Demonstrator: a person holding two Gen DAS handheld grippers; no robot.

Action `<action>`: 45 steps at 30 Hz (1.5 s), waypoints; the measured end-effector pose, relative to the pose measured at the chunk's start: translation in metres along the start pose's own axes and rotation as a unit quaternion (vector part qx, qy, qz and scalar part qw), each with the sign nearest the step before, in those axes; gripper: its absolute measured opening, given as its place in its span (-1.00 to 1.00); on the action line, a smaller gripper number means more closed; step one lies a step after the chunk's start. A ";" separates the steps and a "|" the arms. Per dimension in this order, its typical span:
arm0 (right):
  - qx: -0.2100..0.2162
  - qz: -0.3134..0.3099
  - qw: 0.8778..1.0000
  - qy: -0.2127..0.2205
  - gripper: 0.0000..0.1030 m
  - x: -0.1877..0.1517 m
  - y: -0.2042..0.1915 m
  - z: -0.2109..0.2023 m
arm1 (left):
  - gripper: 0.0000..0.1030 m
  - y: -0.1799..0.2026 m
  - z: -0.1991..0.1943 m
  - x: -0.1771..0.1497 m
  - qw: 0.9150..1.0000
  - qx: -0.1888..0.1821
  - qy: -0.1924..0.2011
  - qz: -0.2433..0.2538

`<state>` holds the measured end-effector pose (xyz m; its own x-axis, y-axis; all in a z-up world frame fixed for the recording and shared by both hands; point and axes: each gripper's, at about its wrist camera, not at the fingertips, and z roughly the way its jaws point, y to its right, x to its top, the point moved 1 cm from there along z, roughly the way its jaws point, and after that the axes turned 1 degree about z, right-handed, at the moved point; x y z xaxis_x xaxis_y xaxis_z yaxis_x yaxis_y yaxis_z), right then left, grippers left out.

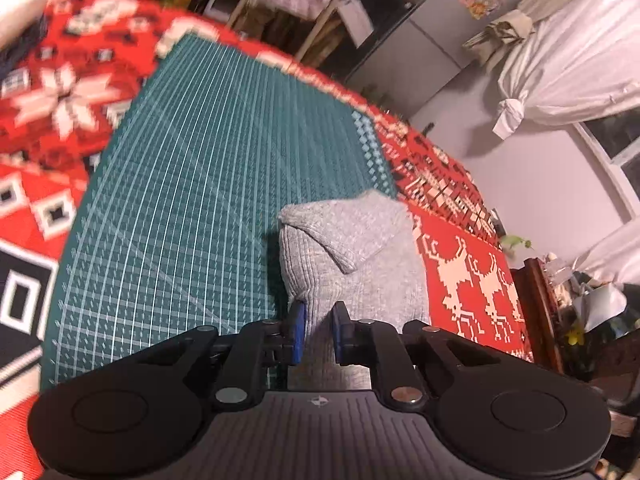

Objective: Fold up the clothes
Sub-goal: 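Grasp the folded grey shirt with both grippers, then lift the folded shirt and carry it to the clothes stack with both grippers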

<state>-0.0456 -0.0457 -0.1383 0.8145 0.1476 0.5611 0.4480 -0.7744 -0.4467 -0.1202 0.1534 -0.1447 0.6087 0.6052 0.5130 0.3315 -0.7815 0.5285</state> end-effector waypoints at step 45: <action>0.090 -0.075 0.992 -0.041 -0.73 -0.004 -0.391 0.167 | -0.73 -0.284 -0.180 0.160 0.987 0.086 0.123 -0.054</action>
<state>-0.1621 0.3599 -0.0822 0.7575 0.3087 0.5753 0.6195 -0.6181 -0.4839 -0.2464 0.4998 -0.0907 0.3763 0.6891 0.6193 0.5152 -0.7112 0.4782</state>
